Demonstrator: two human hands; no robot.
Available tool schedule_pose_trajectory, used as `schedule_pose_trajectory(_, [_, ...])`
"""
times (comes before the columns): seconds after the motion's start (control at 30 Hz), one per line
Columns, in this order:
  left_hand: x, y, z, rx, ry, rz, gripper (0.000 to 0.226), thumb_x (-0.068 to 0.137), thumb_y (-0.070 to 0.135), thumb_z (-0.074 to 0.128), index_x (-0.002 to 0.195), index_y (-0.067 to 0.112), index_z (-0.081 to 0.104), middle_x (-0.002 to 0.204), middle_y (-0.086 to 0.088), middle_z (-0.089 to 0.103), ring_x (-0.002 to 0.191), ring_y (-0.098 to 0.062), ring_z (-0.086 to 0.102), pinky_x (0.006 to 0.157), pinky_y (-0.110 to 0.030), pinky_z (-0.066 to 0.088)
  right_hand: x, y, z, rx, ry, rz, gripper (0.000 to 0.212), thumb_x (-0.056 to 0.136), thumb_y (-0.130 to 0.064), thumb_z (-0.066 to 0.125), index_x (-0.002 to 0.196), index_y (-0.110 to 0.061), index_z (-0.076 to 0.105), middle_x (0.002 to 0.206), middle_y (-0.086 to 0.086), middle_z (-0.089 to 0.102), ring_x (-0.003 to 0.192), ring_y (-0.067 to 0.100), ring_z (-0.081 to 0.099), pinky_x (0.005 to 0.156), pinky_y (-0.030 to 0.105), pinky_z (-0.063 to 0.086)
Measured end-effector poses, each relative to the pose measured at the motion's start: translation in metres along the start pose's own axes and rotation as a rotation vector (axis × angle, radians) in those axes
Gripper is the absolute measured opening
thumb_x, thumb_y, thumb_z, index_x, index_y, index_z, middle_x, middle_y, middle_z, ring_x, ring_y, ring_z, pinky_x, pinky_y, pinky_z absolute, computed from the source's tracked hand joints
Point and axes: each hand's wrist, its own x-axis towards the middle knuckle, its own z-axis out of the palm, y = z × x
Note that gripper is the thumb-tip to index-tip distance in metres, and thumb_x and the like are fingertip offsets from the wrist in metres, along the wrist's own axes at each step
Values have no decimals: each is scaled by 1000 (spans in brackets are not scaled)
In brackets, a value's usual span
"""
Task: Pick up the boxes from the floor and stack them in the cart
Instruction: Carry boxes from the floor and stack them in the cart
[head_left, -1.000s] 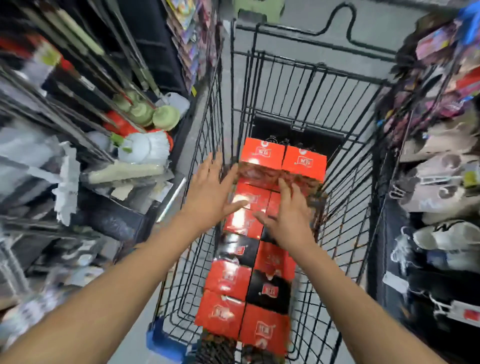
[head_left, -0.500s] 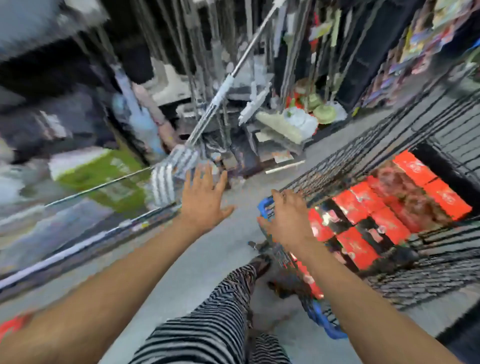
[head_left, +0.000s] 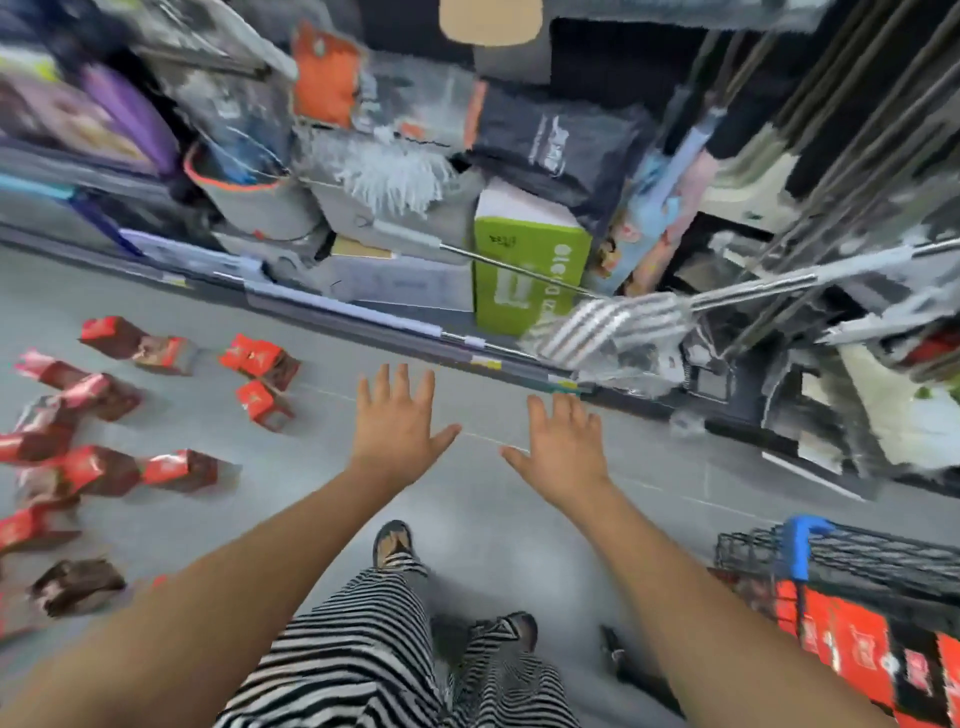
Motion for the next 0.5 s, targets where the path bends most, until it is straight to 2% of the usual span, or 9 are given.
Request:
schedule_pose_trajectory(0.1, [-11, -55, 16, -74, -6, -121, 82, 89, 66, 41, 149, 13, 25, 153, -24, 24, 142, -42, 18, 114, -55, 13, 24, -56, 5, -64, -37, -120, 77, 90, -61, 48, 147, -15, 25, 148, 19, 29, 139, 36, 24, 109, 48, 25])
schedule_pose_trajectory(0.23, [-24, -133, 36, -132, -18, -271, 81, 80, 65, 56, 138, 9, 46, 138, -28, 45, 130, -46, 38, 105, -58, 30, 56, -133, 11, -139, -79, -242, 75, 90, -60, 48, 146, -15, 27, 145, 19, 31, 136, 36, 27, 108, 47, 27])
schedule_pose_trajectory(0.4, [-29, -233, 64, -172, -42, -435, 80, 79, 64, 59, 137, 10, 48, 137, -26, 46, 129, -45, 39, 103, -60, 29, 106, -234, 21, -210, -134, -350, 75, 90, -59, 48, 146, -15, 24, 146, 21, 29, 135, 36, 27, 109, 49, 26])
schedule_pose_trajectory(0.5, [-19, -298, 87, -208, -67, -497, 79, 74, 63, 66, 129, 7, 55, 129, -29, 52, 122, -47, 46, 100, -60, 36, 144, -295, 30, -234, -180, -393, 75, 90, -60, 47, 146, -15, 25, 146, 19, 30, 134, 36, 29, 107, 47, 28])
